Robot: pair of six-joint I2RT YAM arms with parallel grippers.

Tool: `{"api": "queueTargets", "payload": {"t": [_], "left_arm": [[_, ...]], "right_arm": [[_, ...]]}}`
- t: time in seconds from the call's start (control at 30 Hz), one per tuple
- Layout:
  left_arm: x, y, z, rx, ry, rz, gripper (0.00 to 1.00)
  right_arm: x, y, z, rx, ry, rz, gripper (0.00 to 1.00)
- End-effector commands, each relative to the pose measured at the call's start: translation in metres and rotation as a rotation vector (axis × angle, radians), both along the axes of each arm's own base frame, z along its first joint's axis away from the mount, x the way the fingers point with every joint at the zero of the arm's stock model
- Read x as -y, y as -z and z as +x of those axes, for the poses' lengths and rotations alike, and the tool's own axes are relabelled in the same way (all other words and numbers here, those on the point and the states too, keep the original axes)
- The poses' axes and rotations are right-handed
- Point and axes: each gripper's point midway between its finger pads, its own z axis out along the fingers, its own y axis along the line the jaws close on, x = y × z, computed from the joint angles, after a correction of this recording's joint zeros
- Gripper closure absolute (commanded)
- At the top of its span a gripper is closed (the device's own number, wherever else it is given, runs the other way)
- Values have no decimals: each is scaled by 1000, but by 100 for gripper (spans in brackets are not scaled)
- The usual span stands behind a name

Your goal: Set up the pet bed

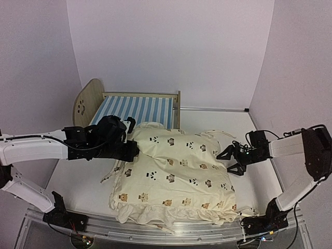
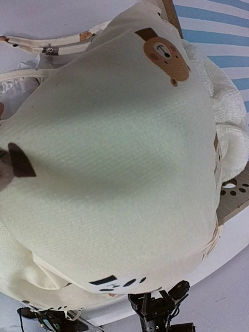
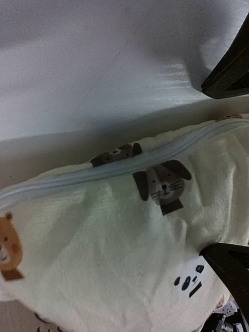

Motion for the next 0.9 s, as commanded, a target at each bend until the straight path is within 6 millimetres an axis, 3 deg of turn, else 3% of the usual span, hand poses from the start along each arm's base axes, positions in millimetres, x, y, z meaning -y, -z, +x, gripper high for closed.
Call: {"api": "queueTargets", "payload": {"t": [0.0, 0.13, 0.23, 0.37, 0.47, 0.57, 0.63, 0.87], "left_arm": [[-14, 7, 9, 13, -78, 15, 97], [-22, 15, 11, 9, -99, 39, 97], [-28, 20, 15, 6, -114, 51, 97], [-35, 20, 21, 3, -135, 53, 97], [-39, 11, 28, 18, -150, 55, 98], [-42, -10, 35, 57, -165, 62, 99], [-42, -32, 40, 101, -173, 50, 99], [-40, -135, 58, 277, -189, -4, 99]], "right_arm": [[-32, 6, 14, 65, -83, 34, 2], [-46, 18, 16, 50, -112, 72, 2], [-64, 16, 17, 67, -146, 139, 6], [-91, 3, 17, 94, -205, 222, 27], [-106, -11, 21, 120, -233, 249, 56], [-115, -33, 28, 156, -239, 273, 88], [-121, -55, 33, 200, -246, 294, 100], [-145, -159, 44, 406, -295, 304, 100]]}}
